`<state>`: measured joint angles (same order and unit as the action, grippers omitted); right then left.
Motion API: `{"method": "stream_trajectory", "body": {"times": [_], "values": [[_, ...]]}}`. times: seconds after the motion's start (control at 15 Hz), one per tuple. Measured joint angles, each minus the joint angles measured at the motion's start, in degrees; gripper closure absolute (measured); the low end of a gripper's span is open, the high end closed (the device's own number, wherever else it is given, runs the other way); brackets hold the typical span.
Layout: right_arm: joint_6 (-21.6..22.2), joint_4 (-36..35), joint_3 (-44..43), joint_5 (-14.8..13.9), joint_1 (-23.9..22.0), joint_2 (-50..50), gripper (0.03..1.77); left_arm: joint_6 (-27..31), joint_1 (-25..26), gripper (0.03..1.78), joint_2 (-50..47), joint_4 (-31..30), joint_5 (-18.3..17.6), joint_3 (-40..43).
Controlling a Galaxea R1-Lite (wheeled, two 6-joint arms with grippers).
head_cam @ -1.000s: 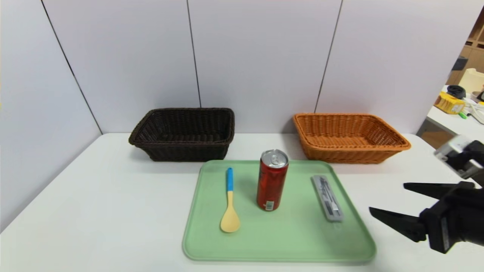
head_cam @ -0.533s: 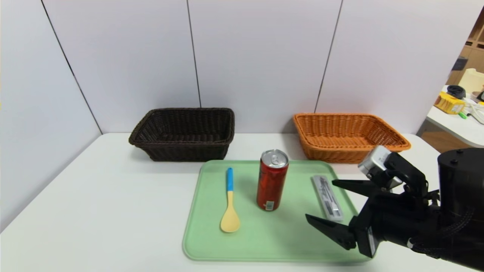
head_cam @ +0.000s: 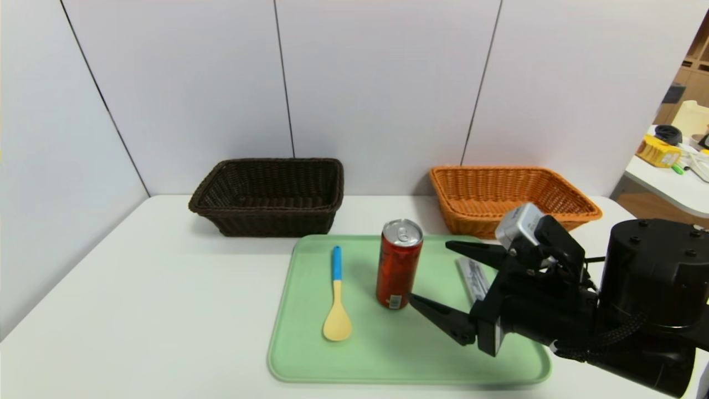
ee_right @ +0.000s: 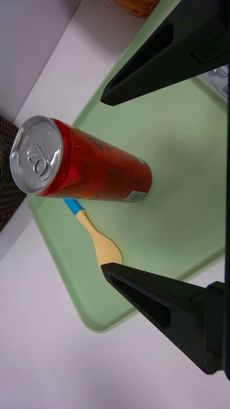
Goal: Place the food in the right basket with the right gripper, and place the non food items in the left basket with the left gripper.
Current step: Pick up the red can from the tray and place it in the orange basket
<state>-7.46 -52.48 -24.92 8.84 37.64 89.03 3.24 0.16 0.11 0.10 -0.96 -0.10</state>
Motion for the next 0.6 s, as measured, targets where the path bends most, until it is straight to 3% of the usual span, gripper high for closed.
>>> {"method": "stream_trajectory", "body": {"times": [0.6], "values": [[0.1,-16.8,0.1,-0.1,0.4,11.3,0.1,0.0,0.0,0.12,0.0,0.0,0.0,0.0]]}}
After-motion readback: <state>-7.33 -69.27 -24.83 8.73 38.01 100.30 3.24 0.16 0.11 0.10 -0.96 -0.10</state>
